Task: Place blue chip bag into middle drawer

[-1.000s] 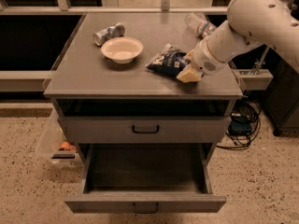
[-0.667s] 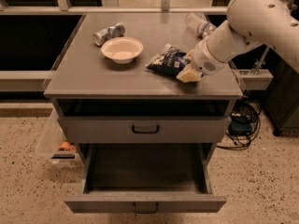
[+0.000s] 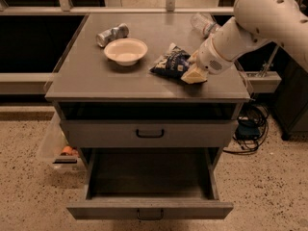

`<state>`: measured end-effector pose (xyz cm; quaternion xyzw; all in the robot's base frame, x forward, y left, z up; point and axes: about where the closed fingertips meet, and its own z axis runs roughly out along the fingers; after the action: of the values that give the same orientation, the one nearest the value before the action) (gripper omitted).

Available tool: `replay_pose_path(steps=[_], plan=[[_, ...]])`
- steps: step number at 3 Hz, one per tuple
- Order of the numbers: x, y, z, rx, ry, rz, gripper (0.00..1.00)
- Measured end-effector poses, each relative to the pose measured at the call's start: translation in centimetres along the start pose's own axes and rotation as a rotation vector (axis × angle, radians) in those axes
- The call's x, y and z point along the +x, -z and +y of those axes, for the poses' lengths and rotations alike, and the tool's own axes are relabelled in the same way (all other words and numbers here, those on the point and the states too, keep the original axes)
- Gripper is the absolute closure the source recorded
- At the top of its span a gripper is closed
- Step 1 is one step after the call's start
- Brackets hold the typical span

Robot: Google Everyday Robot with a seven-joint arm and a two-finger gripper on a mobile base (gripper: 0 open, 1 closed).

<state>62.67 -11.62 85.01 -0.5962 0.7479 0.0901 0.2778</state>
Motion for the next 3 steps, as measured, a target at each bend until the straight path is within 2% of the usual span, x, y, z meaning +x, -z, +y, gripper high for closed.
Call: replay_pose_path(steps=[1, 2, 3], plan=[[-0.2, 0.3, 0.1, -0.002, -0.002, -0.001, 1.00], [-0.6, 3.8, 3.9, -0.019, -0.105, -0.039, 1.00], [0.3, 11.0, 9.9, 0.005, -0.278, -0.064, 1.00]])
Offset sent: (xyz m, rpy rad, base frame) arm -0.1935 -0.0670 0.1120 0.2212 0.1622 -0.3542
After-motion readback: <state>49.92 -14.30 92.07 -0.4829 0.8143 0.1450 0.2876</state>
